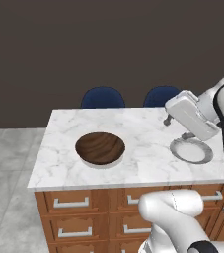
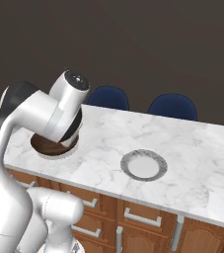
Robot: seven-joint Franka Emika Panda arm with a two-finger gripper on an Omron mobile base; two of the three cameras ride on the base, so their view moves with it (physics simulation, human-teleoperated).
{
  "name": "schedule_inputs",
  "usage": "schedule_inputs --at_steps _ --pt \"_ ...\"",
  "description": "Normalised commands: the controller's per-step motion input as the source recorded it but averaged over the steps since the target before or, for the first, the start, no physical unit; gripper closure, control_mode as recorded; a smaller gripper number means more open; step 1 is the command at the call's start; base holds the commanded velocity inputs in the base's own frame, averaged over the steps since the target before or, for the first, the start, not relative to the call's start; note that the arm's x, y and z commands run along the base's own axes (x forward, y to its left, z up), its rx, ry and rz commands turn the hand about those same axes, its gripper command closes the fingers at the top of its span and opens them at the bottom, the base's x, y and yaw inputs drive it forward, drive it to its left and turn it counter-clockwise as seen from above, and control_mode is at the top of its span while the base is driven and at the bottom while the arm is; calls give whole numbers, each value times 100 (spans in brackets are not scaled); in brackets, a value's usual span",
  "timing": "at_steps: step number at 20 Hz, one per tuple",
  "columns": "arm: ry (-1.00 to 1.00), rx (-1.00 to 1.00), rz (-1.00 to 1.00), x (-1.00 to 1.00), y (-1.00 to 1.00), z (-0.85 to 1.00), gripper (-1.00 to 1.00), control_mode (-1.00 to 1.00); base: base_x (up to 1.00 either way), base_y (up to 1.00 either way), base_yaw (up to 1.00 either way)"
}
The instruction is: Move the bowls from the cabinet to the plates on the dining table.
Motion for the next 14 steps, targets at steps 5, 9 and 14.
schedule_inputs --at_steps 5,9,14 --pt "22 -1 -2 -16 0 2 -100 -100 0 0 0" --pt "0 0 0 0 0 0 -100 100 -29 0 -3" --pt "0 0 0 0 0 0 -100 100 -56 0 -2"
